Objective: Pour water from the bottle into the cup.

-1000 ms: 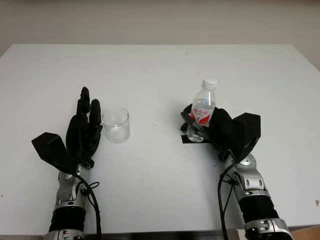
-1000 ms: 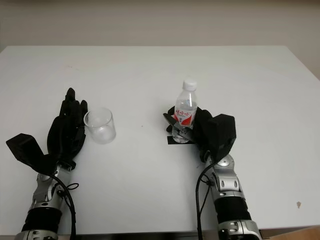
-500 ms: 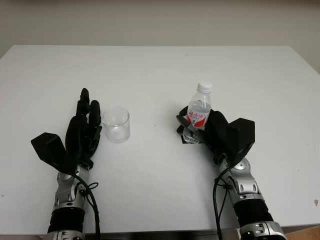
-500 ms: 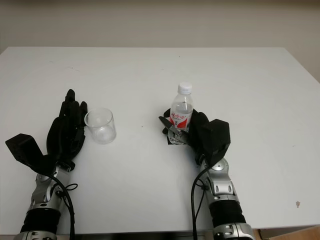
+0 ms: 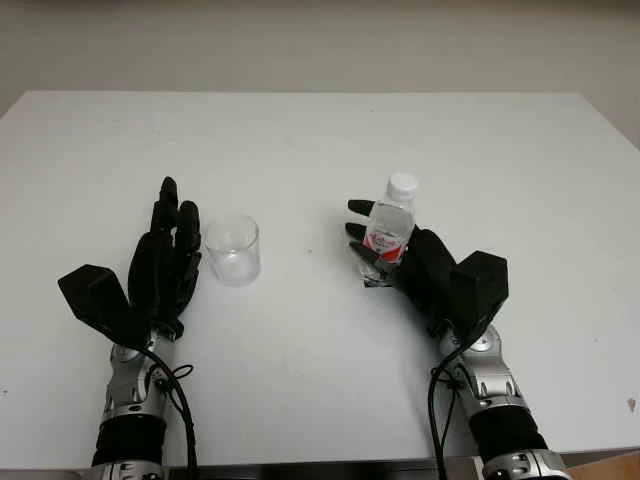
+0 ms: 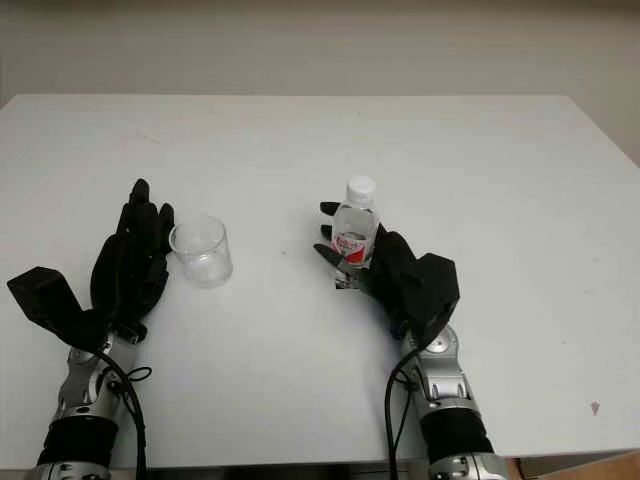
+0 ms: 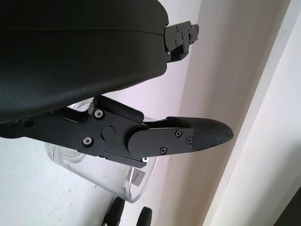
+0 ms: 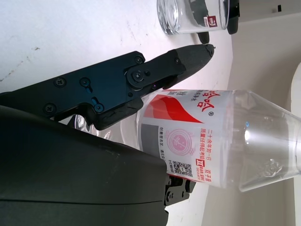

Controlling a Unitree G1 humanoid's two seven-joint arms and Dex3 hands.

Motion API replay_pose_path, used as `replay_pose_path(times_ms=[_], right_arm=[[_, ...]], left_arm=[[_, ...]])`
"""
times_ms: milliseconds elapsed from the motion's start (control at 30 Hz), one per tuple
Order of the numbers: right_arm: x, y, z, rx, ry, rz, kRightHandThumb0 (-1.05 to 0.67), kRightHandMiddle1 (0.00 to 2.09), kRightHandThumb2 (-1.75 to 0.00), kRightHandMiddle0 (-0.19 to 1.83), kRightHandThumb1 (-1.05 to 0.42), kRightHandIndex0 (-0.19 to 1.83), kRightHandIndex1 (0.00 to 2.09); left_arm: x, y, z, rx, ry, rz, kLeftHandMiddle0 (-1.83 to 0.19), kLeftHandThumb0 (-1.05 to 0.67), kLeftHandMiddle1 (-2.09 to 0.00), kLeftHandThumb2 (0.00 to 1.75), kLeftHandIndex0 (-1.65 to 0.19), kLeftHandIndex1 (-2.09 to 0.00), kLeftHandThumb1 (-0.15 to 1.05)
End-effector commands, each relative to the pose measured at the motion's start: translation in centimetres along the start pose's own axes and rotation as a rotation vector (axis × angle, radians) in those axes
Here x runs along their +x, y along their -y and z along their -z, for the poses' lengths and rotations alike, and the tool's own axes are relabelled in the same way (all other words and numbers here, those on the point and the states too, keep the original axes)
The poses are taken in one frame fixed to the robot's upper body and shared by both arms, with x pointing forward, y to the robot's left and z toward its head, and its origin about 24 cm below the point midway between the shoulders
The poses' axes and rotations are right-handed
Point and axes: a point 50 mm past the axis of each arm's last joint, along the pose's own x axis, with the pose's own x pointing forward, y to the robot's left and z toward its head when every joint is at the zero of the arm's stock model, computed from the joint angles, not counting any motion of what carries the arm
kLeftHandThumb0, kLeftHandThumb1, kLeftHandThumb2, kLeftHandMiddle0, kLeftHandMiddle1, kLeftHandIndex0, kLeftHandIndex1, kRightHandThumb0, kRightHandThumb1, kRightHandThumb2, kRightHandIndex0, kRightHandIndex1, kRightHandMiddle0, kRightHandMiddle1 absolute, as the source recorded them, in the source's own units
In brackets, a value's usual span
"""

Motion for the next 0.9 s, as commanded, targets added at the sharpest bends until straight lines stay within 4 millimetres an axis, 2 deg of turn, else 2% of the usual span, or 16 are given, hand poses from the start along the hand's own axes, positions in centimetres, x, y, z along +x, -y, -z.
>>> replay_pose_path(times_ms=[0,300,433,600,867], right_arm=[[-1.0,0.3,1.5,0.01,-0.058,0.003,-0.79,0.27,-0.05,-0.04,-0.96,-0.02,0.03],[-1.3,0.7,1.7,0.033,-0.062,0.001,-0.81,0.1,-0.05,-0.14,-0.9,-0.18,0.01],[-1.7,1.3,1.6,0.037,-0.042,0.0,-0.82,0.02,-0.05,-0.19,-0.9,-0.19,0.0],[-2.2,2.1,1.7,0.034,-0.025,0.021,-0.86,0.0,-0.05,-0.19,-0.9,-0.19,0.0],[-3.8,3.7,2.0,-0.029,-0.002,0.077,-1.01,0.0,-0.06,-0.19,-0.94,-0.19,0.0]], left_arm=[[-0.5,-0.7,0.2,0.001,-0.015,-0.014,0.15,-0.72,-0.05,0.43,0.18,-0.05,1.05],[-0.3,-0.9,0.0,0.014,-0.016,-0.012,0.14,-0.71,-0.05,0.43,0.17,-0.06,1.05],[-0.1,-0.9,-0.1,0.029,-0.02,-0.008,0.14,-0.72,-0.05,0.45,0.16,-0.06,1.05],[0.0,-0.8,-0.1,0.028,-0.017,-0.005,0.15,-0.73,-0.05,0.45,0.17,-0.05,1.05],[0.2,-0.7,-0.1,0.04,-0.018,-0.001,0.15,-0.73,-0.05,0.44,0.17,-0.05,1.05]])
